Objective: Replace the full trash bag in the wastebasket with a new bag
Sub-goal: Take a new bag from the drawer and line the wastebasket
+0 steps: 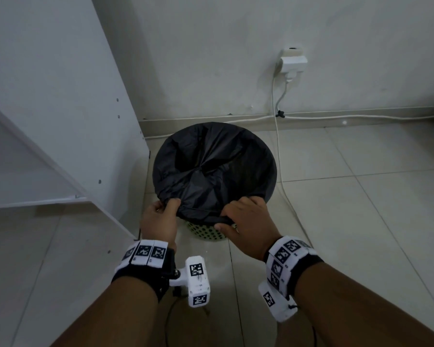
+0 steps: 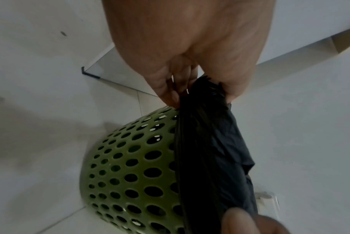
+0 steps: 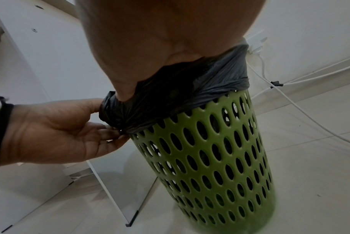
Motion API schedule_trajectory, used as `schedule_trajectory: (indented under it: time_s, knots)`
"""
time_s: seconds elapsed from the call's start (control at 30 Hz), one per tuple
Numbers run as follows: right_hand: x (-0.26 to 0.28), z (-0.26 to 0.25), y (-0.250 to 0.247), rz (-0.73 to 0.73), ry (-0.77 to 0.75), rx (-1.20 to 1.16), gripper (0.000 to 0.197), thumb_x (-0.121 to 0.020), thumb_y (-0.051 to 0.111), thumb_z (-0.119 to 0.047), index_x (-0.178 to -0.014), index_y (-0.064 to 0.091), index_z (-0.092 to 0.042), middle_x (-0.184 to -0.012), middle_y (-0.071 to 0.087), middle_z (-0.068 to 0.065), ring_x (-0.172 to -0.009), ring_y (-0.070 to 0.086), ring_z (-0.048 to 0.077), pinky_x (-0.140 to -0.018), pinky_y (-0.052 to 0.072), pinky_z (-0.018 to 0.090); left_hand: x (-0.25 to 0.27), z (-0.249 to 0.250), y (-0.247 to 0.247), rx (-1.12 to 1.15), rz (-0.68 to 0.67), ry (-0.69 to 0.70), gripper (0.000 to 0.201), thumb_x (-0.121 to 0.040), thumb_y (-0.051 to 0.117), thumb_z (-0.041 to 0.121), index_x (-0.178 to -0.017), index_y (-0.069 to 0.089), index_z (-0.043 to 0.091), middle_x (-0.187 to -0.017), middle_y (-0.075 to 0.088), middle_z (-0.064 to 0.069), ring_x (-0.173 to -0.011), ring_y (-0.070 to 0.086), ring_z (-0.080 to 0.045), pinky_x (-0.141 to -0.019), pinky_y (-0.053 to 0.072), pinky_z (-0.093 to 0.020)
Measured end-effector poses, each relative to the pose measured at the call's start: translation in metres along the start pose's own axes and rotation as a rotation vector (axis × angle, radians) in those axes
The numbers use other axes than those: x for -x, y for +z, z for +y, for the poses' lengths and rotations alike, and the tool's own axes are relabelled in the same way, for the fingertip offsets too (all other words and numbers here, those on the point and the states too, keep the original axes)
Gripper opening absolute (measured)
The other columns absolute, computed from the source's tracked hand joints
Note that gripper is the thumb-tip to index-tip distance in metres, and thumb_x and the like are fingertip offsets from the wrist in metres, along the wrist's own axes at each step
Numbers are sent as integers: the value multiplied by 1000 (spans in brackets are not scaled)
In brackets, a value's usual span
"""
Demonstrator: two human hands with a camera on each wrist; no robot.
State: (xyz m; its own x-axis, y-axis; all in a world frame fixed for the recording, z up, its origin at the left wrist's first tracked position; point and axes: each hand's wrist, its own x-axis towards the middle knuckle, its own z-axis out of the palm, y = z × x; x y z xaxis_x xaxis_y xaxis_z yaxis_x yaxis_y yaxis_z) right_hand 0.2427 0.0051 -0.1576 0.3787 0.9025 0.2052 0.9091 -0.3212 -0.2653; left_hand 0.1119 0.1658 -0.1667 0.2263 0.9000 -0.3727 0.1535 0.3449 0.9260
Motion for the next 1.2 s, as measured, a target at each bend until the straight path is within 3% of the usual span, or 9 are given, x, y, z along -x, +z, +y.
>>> schedule_trajectory:
  time_s: [0.13,0.2,0.3,0.5,0.67,0.77,0.87,0.97,1.2]
  knots:
    - [-1,0,-1,5,4,-9,35,-88,44,-57,-85,59,-26,-77,58,-10,-81,54,17,-86,28,31,0,1,-2,43,-80,3,38,-60,75,48,-93,74,29,-96,78,3,-94,73,-19,-94,56,-42]
    - [-2,0,0,14,4,-18,35,-88,44,-57,-85,59,-25,-78,59,-10,-80,54,17,-86,28,31,0,1,-2,148,-90,-37,48,-62,80,39,-105,75,18,-102,78,-2,-96,73,-19,-95,55,-37]
    - [-1,1,0,17,3,-23,34,-89,45,-57,-85,59,-26,-78,58,-11,-80,54,17,-87,27,31,-2,0,-2,214,-117,-115,28,-81,78,24,-103,71,8,-106,74,-10,-94,71,-20,-93,54,-34]
    - [-2,0,0,27,1,-4,34,-88,45,-56,-85,59,-26,-78,59,-11,-80,54,17,-86,27,30,-11,4,-5,310,-128,-267,42,-71,84,18,-110,74,9,-102,78,-9,-99,74,-24,-95,56,-36]
    - [-2,0,0,21,1,-9,33,-88,46,-57,-86,58,-26,-78,59,-11,-81,54,16,-86,26,30,-8,10,1,228,-32,-198,22,-79,77,11,-100,72,8,-95,76,-8,-87,72,-21,-91,57,-34]
    - [-3,1,1,19,2,3,32,-88,47,-57,-86,58,-27,-78,59,-11,-81,54,16,-86,27,31,-10,7,6,153,-38,-184,8,-82,72,18,-87,66,16,-115,71,-19,-94,70,-28,-94,55,-43]
    - [-3,0,0,17,4,14,32,-88,46,-57,-86,58,-27,-78,59,-11,-81,54,17,-86,26,31,-3,4,14,170,82,-155,38,-78,75,19,-114,66,9,-120,70,-15,-100,69,-28,-77,56,-29]
    - [-1,-1,0,21,3,2,33,-88,46,-57,-85,58,-27,-77,58,-11,-81,54,16,-86,26,31,8,5,22,207,234,-90,64,-65,76,24,-124,60,8,-120,69,-9,-100,68,-27,-83,57,-33]
    - [-2,-1,1,26,-3,6,33,-88,47,-57,-86,58,-27,-78,58,-11,-80,53,16,-87,28,31,8,5,20,47,213,93,47,-79,70,14,-121,50,7,-115,61,-10,-87,65,-19,-77,50,-21]
